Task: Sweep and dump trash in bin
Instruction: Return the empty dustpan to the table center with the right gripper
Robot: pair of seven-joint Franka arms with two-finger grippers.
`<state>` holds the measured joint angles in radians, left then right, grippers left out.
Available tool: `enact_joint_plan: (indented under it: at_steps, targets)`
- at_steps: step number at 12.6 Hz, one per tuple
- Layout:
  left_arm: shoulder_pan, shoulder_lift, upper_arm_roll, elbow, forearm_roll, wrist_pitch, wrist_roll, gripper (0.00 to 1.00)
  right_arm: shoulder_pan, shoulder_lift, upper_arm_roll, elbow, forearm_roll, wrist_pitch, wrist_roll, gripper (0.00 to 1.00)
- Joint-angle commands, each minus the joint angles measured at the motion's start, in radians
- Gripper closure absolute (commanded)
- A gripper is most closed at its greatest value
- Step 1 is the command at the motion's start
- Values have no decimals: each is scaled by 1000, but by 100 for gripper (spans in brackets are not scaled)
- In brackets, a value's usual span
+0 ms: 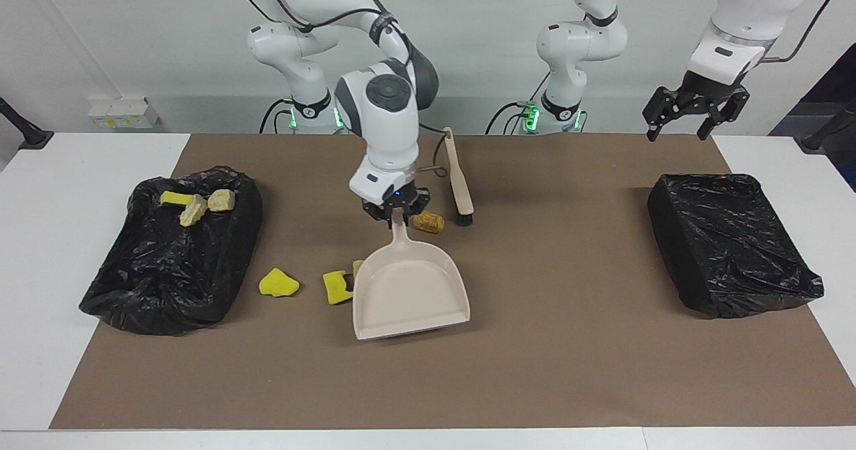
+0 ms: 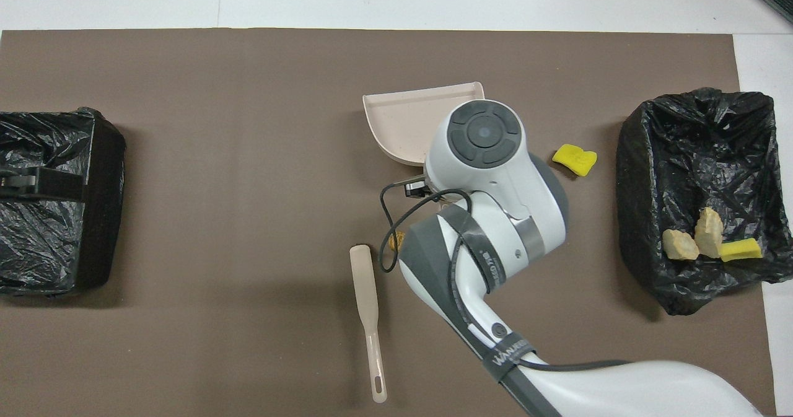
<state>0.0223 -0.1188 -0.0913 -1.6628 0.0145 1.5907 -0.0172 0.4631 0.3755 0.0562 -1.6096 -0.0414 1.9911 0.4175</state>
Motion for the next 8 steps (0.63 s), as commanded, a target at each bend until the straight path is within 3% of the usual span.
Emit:
enact_joint_plan:
  at_steps: [1,4,5,6,8]
  targets:
    - [25,-4,-13,3,-2,-20,17,0,29,140,-6,158,6,8,76,100]
    - [25,-4,-12,2,-2,-20,17,0,68,204,-9,192,0,46,177,100]
    - [25,-4,-13,2,-2,-20,17,0,86,204,-10,188,-29,52,175,85]
    - [25,-4,-13,2,-2,-20,17,0,78,201,-6,186,-70,54,170,1]
    - [25,-4,-13,2,-2,-20,19,0,78,195,-6,186,-67,52,167,0]
